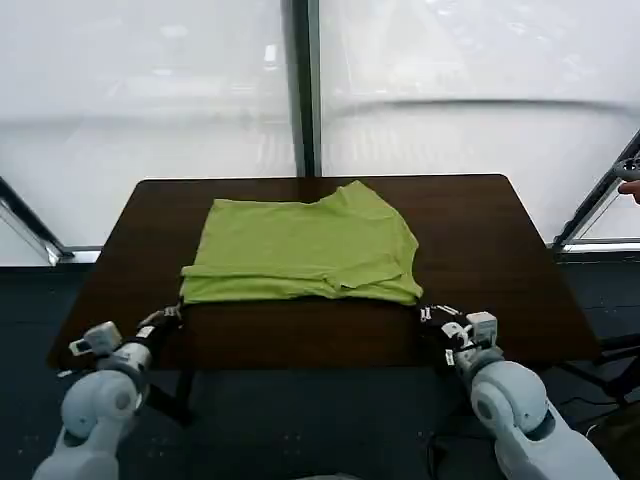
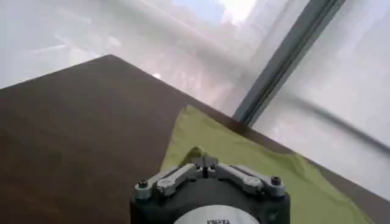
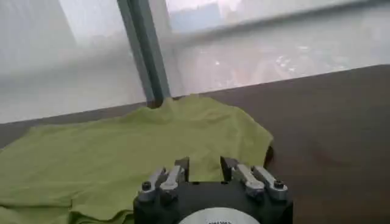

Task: Fold and organize the clothes.

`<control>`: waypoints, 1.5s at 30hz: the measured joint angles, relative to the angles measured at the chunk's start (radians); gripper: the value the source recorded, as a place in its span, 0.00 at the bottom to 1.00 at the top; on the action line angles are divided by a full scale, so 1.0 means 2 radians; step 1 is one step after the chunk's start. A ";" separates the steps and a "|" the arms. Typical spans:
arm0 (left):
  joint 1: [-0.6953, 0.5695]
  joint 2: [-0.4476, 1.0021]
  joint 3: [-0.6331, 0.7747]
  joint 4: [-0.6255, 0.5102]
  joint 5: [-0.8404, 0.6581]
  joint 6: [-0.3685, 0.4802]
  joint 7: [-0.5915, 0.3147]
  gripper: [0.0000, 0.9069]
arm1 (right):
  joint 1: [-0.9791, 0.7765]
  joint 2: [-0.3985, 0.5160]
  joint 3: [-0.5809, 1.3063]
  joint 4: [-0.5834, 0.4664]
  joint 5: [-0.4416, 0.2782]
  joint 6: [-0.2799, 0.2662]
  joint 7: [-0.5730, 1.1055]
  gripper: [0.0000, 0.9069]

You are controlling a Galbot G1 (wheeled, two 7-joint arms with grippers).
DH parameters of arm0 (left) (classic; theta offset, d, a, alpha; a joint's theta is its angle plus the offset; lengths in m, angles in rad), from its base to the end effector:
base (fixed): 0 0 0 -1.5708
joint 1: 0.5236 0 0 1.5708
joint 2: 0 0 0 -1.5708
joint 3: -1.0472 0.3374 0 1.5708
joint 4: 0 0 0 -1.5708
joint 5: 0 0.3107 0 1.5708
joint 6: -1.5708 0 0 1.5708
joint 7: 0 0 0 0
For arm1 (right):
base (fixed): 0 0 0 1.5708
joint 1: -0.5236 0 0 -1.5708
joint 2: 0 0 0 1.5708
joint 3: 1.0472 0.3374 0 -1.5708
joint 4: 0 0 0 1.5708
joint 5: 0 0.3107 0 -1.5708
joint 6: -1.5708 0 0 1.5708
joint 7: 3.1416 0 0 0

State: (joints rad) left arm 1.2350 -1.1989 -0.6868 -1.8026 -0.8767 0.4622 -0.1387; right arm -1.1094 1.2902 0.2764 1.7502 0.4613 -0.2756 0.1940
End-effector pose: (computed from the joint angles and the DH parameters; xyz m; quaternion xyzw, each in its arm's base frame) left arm 0.2502 0.1424 -0.2816 0.0321 -0.9557 0.2231 0.1893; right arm 0.2777 -0.0062 -0.3095 0.0613 -0.9864 -0.0712 0.1350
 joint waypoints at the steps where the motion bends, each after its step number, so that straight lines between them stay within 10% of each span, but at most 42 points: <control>1: 0.001 0.000 0.000 -0.002 0.001 0.000 0.000 0.00 | 0.003 0.002 -0.001 -0.004 -0.001 0.001 0.000 0.00; 15: 0.071 -0.009 -0.010 -0.073 0.010 0.023 -0.022 0.00 | -0.019 -0.013 0.010 0.024 0.023 -0.045 -0.002 0.00; 16: 0.076 -0.010 -0.010 -0.074 0.011 0.022 -0.021 0.74 | -0.024 -0.020 0.013 0.033 0.026 -0.053 0.000 0.00; 17: 0.080 -0.011 -0.011 -0.075 0.011 0.022 -0.021 0.97 | -0.030 -0.028 0.015 0.046 0.030 -0.062 0.001 0.14; 18: 0.083 -0.012 -0.012 -0.076 0.012 0.020 -0.020 0.97 | -0.038 -0.038 0.019 0.059 0.032 -0.072 0.001 0.97; 28: 0.091 -0.015 -0.012 -0.064 0.022 0.018 -0.018 0.97 | -0.114 -0.123 0.045 0.151 0.045 -0.115 -0.002 0.97; 45: 0.101 -0.008 -0.010 -0.062 0.026 0.018 -0.019 0.97 | -0.129 -0.126 0.038 0.145 0.051 -0.120 -0.004 0.86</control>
State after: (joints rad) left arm 1.4368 -1.2152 -0.7073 -1.9259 -0.8252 0.4972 -0.1773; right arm -1.3674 1.0375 0.3520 2.0410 0.5640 -0.5152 0.1861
